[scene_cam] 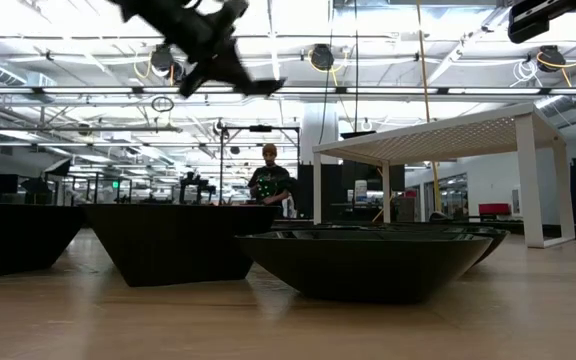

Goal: Pick & Place Mini shaped plates
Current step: Stack the black square plate on top of the other black square plates on the shelf

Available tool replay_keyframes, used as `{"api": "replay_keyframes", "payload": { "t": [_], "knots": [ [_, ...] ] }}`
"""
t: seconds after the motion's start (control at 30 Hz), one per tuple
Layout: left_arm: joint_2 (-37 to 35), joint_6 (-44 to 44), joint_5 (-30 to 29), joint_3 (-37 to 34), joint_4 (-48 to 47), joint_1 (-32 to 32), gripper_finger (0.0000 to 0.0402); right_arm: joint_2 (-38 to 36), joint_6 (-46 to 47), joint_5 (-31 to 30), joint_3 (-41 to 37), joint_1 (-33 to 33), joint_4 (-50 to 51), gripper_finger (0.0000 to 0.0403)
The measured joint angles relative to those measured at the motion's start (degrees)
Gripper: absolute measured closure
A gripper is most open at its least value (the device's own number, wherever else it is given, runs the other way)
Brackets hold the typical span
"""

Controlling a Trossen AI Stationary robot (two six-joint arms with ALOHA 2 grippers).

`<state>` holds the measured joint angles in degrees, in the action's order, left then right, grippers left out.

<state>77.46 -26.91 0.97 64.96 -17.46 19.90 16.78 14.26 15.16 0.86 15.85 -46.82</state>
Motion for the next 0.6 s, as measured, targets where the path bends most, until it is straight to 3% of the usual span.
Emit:
{"api": "replay_keyframes", "payload": {
  "t": [0.33, 0.6],
  "knots": [
    [22.54, 12.24, 7.41, 30.86, -3.84, 2.67, 0.0397, 0.00, 0.02, 0.00, -0.02, 0.01, 0.02, 0.0403],
    [35.10, 13.05, 9.09, 38.69, -1.89, 3.05, 0.0394, 0.00, 0.02, 0.00, 0.00, 0.00, 0.00, 0.0403]
  ]
}}
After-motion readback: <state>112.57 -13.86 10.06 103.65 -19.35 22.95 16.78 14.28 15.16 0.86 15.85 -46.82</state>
